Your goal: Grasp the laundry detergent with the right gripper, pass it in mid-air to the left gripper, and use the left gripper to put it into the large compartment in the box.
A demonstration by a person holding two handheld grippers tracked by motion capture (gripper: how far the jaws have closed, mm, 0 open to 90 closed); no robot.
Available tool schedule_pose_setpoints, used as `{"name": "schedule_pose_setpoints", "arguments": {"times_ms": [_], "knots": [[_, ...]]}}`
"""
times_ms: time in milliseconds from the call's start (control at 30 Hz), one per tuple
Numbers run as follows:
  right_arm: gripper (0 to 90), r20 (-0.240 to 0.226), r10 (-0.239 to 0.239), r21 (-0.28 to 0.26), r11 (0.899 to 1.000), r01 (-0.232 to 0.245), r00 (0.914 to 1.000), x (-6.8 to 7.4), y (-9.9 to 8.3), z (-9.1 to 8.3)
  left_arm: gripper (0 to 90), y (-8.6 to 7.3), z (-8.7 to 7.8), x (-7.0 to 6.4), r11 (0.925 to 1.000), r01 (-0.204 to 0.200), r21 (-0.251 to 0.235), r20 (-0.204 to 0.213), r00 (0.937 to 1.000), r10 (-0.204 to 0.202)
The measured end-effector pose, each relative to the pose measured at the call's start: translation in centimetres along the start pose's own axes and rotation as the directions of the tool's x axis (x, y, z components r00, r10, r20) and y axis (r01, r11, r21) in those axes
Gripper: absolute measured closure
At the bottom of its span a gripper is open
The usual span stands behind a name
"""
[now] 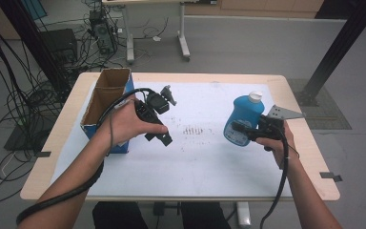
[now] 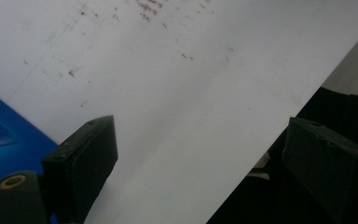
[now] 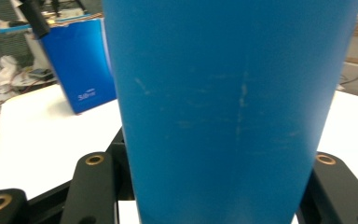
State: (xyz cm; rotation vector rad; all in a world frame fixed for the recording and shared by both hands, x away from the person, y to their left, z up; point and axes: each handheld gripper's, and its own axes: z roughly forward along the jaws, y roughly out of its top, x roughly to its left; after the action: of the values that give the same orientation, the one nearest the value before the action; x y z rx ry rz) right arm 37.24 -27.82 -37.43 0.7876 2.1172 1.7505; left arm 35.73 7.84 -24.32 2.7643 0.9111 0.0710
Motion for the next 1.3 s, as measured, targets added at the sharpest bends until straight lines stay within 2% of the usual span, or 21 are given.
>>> {"name": "schedule_pose_setpoints", "arguments": {"times_ms": [133, 267, 367, 467, 533, 633, 800, 900, 1067, 1100, 1133, 1267, 1300], "knots": [[44.1, -0.053, -0.027, 0.016, 0.999, 0.028, 0.9982, 0.8, 0.6, 0.2, 10.3, 0.6, -0.7, -0.2, 0.9985, -0.055, -0.003, 0.004, 0.9985, 0.055], [44.2, -0.086, -0.034, 0.019, 0.999, 0.036, 0.9957, 1.3, 0.8, 0.4, 9.6, 1.2, -1.4, -0.4, 0.9953, -0.096, -0.002, 0.004, 0.9953, 0.096], [44.1, -0.136, -0.048, 0.021, 0.998, 0.051, 0.9896, 2.1, 1.0, 0.6, 9.5, 1.5, -1.7, -0.5, 0.9918, -0.128, 0.004, 0.002, 0.9918, 0.128], [44.1, -0.156, -0.048, 0.021, 0.998, 0.052, 0.9866, 2.5, 1.1, 0.7, 9.4, 1.8, -2.0, -0.6, 0.9875, -0.157, 0.014, 0.005, 0.9876, 0.157], [44.1, -0.193, -0.040, 0.022, 0.999, 0.045, 0.9805, 3.0, 1.2, 0.9, 9.4, 1.9, -2.2, -0.7, 0.9846, -0.174, 0.011, 0.000, 0.9847, 0.174], [44.1, -0.219, -0.026, 0.017, 0.999, 0.031, 0.9754, 3.3, 1.3, 1.1, 9.4, 2.0, -2.6, -0.6, 0.9811, -0.193, 0.012, 0.003, 0.9812, 0.193], [44.1, -0.273, -0.015, 0.000, 1.000, 0.015, 0.9620, 4.0, 1.8, 1.3, 9.4, 2.3, -3.2, -1.0, 0.9673, -0.253, 0.011, 0.016, 0.9673, 0.253], [44.1, -0.294, -0.019, -0.005, 1.000, 0.019, 0.9555, 4.4, 2.2, 1.4, 9.4, 2.6, -3.6, -1.4, 0.9561, -0.293, 0.013, 0.017, 0.9562, 0.292], [44.2, -0.319, -0.042, 0.006, 0.999, 0.046, 0.9469, 5.1, 2.7, 1.6, 9.4, 2.9, -4.4, -1.9, 0.9439, -0.330, 0.009, 0.036, 0.9434, 0.330], [44.2, -0.332, -0.051, 0.009, 0.998, 0.057, 0.9418, 5.4, 2.9, 1.8, 9.4, 3.0, -4.5, -2.0, 0.9408, -0.339, 0.011, 0.039, 0.9403, 0.338], [44.2, -0.332, -0.051, 0.009, 0.998, 0.057, 0.9418, 5.4, 2.9, 1.8, 9.4, 3.1, -4.6, -2.1, 0.9386, -0.345, 0.010, 0.040, 0.9381, 0.344], [44.2, -0.362, -0.070, 0.018, 0.996, 0.082, 0.9296, 6.0, 3.3, 2.2, 9.4, 3.3, -5.1, -2.5, 0.9278, -0.373, 0.011, 0.045, 0.9271, 0.372], [44.2, -0.368, -0.076, 0.018, 0.996, 0.088, 0.9267, 6.2, 3.4, 2.4, 9.3, 3.2, -5.2, -2.7, 0.9230, -0.385, 0.009, 0.051, 0.9221, 0.384]]}}
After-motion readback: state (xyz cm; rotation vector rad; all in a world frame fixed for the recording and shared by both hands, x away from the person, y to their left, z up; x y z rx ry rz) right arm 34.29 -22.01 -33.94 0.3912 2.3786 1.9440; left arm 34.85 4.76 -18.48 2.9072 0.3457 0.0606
